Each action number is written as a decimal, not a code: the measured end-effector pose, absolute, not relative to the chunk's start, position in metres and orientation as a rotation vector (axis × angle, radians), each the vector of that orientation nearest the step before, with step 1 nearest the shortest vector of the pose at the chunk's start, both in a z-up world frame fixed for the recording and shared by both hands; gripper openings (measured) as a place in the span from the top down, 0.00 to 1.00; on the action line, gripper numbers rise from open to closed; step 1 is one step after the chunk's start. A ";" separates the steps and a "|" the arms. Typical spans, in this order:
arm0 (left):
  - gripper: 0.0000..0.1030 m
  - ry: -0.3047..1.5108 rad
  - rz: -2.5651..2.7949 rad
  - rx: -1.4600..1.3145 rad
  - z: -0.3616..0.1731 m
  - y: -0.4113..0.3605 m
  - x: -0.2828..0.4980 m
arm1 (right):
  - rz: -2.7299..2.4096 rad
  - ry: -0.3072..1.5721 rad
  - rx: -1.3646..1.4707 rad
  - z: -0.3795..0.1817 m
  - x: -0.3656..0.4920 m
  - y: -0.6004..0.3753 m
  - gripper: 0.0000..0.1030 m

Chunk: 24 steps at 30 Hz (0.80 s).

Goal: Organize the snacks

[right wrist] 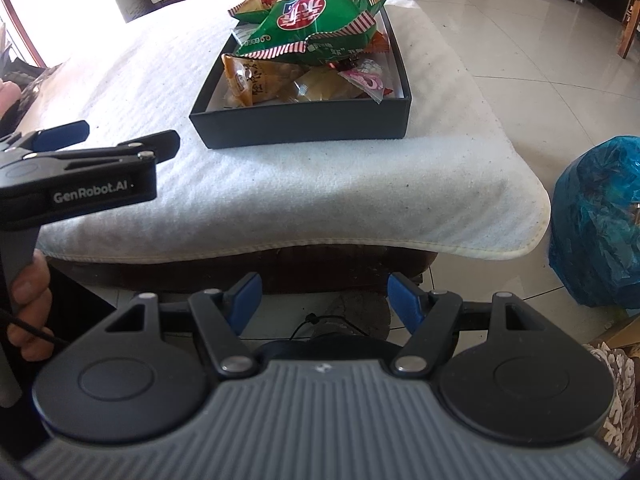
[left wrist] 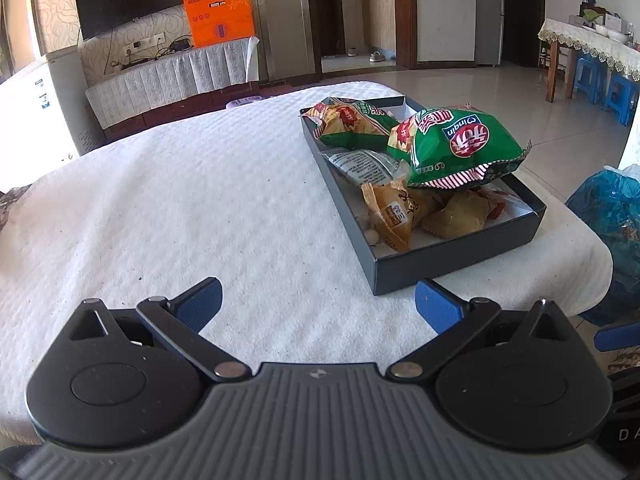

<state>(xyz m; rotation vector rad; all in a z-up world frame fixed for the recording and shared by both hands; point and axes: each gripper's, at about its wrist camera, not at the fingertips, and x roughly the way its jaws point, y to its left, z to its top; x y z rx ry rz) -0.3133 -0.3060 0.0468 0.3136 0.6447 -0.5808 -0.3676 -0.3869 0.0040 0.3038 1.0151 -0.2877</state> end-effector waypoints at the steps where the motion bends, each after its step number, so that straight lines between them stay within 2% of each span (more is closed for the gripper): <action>1: 0.00 0.647 -0.580 0.310 0.047 -0.306 -0.313 | -0.288 1.015 0.304 0.004 -0.368 -0.387 0.30; 24: 0.00 0.623 -0.614 0.302 0.061 -0.279 -0.309 | -0.309 1.030 0.275 0.004 -0.365 -0.384 0.30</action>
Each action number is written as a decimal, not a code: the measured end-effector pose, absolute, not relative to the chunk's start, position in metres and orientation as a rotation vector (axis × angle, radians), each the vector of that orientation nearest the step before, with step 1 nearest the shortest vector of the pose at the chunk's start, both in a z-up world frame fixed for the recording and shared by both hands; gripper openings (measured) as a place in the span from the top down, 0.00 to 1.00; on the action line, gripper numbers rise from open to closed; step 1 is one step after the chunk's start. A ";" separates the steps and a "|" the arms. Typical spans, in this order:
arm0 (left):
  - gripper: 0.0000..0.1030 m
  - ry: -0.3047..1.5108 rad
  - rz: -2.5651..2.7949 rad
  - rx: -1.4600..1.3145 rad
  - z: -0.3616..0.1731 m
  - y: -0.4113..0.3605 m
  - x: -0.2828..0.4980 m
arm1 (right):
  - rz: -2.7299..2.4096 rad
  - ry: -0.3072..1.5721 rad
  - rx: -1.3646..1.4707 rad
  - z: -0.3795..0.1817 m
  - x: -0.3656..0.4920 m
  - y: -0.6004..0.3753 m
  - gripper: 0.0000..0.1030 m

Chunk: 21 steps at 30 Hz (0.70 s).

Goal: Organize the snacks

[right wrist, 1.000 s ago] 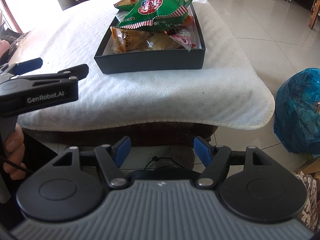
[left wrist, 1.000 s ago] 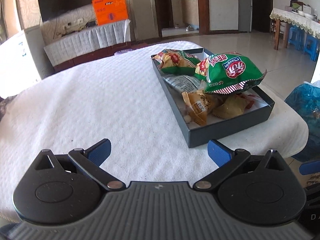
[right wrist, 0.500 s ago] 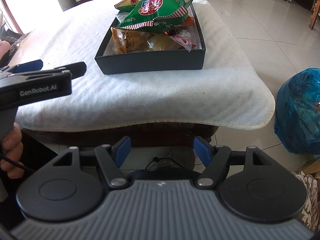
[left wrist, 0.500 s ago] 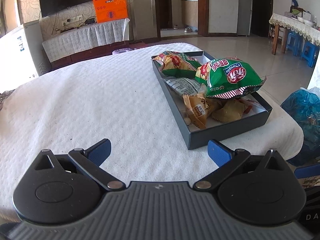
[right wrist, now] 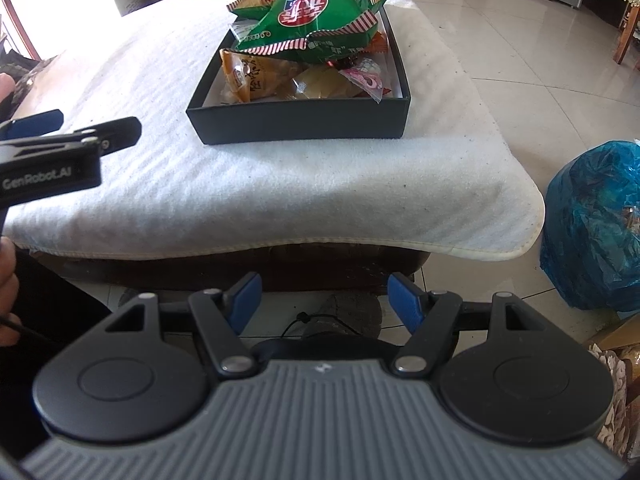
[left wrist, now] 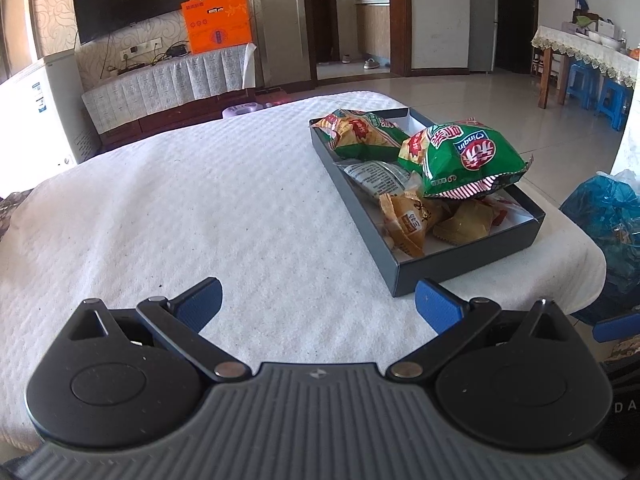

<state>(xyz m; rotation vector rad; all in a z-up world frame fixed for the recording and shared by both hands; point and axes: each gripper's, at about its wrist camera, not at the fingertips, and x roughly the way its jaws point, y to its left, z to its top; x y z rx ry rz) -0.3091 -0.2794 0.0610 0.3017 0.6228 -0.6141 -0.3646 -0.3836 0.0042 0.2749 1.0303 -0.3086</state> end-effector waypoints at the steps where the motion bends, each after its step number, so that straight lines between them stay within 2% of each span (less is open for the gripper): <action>1: 0.00 0.621 -0.624 0.303 0.062 -0.278 -0.310 | -0.310 1.031 0.276 0.004 -0.365 -0.384 0.30; 21: 0.00 0.575 -0.730 0.387 0.068 -0.268 -0.327 | -0.321 1.048 0.254 0.003 -0.364 -0.381 0.30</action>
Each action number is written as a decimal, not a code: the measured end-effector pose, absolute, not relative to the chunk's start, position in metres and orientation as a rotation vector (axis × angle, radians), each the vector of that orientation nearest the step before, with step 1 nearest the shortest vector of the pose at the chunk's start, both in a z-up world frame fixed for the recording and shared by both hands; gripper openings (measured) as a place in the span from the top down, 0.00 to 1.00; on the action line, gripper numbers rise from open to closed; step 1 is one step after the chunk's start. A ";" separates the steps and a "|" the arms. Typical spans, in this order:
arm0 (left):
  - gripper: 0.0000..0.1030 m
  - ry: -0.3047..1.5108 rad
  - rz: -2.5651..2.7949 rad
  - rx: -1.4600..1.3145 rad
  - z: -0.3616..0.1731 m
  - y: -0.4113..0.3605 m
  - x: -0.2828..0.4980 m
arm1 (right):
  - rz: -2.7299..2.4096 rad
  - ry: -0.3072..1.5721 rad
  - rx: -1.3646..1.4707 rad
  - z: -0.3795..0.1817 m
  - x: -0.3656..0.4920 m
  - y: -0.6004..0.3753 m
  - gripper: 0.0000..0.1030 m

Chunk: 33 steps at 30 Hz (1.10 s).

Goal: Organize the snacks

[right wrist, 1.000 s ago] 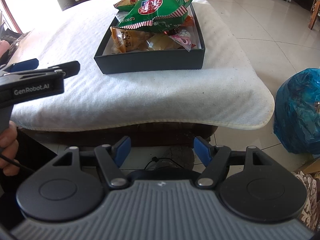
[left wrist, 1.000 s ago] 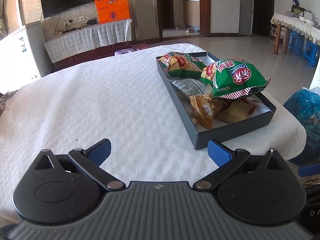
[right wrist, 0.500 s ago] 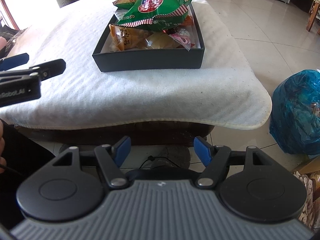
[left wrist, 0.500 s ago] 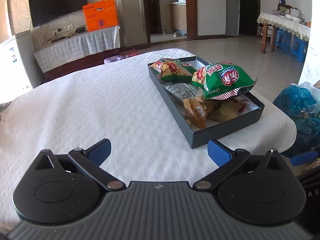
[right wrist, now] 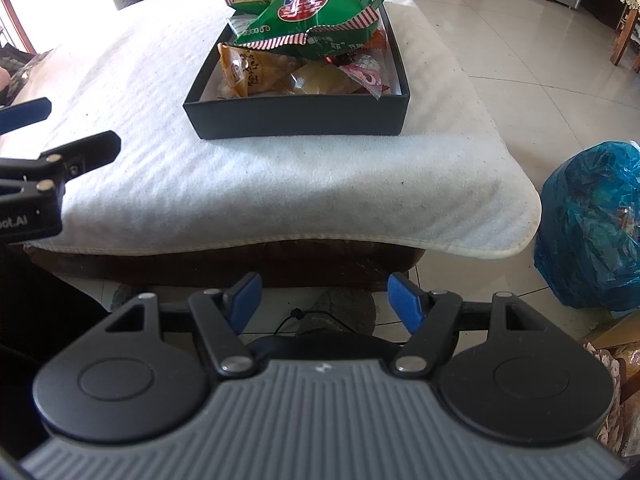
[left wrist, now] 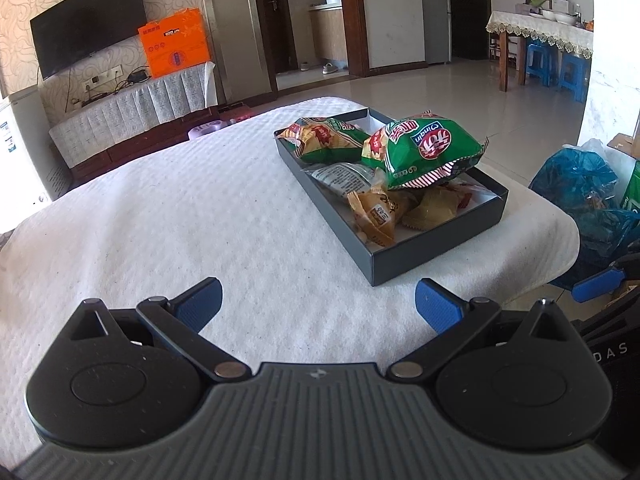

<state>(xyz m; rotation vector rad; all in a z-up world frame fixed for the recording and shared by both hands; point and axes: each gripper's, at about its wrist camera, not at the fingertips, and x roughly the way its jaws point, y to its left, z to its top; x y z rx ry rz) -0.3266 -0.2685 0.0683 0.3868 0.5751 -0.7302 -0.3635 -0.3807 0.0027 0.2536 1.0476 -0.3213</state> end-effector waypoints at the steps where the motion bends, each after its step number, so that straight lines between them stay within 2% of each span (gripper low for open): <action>1: 0.00 0.574 -0.731 0.387 0.069 -0.268 -0.327 | -0.322 1.048 0.252 0.003 -0.363 -0.380 0.30; 29: 0.00 0.575 -0.742 0.393 0.068 -0.269 -0.328 | -0.323 1.048 0.253 0.002 -0.365 -0.380 0.30; 33: 0.00 0.532 -0.740 0.364 0.071 -0.265 -0.331 | -0.323 1.047 0.253 0.002 -0.365 -0.380 0.30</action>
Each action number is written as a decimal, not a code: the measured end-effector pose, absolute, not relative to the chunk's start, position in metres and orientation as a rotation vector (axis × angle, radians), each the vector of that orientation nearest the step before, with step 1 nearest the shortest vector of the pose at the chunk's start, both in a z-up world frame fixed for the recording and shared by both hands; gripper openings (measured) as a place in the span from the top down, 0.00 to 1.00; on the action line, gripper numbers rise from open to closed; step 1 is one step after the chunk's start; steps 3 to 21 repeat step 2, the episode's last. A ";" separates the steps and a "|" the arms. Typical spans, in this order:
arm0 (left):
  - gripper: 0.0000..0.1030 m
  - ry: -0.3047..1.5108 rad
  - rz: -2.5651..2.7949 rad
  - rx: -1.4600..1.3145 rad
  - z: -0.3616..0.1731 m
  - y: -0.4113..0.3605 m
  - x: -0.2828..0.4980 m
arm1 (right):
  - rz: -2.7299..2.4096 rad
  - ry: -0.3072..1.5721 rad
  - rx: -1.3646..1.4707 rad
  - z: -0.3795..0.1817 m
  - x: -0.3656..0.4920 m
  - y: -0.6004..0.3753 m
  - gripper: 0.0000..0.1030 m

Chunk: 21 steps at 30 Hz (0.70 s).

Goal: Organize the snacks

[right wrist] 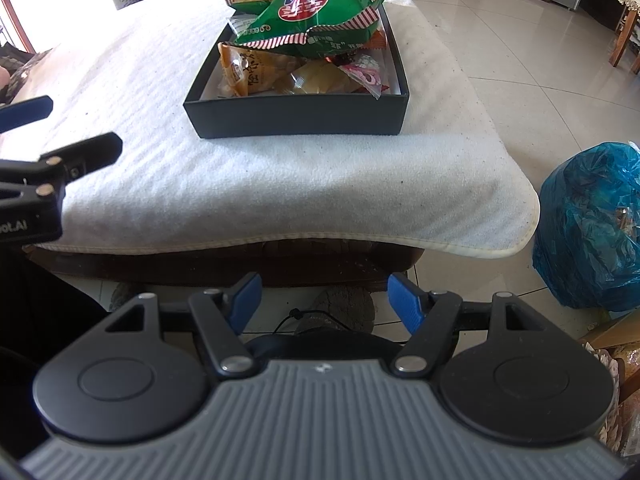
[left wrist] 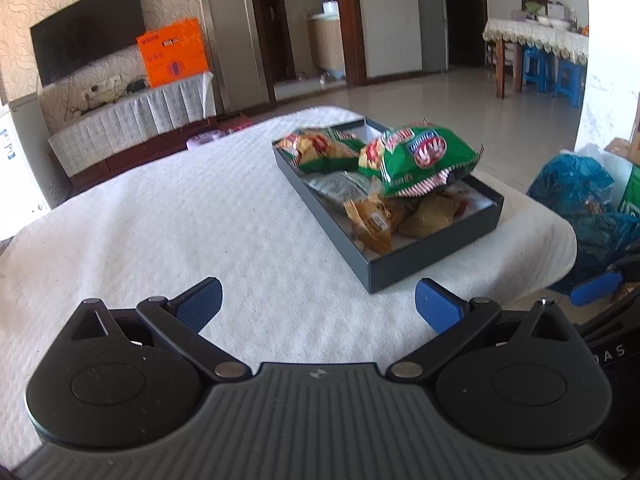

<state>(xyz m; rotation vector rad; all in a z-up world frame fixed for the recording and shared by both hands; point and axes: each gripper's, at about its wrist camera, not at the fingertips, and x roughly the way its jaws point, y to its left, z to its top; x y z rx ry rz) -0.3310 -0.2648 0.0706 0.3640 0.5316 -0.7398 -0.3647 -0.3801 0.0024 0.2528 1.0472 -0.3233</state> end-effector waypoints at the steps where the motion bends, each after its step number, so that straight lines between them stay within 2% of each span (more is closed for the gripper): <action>1: 0.00 0.530 -0.749 0.353 0.072 -0.264 -0.331 | -0.323 1.047 0.253 0.002 -0.365 -0.380 0.30; 21: 0.00 0.533 -0.758 0.345 0.073 -0.263 -0.331 | -0.324 1.046 0.252 0.003 -0.365 -0.380 0.30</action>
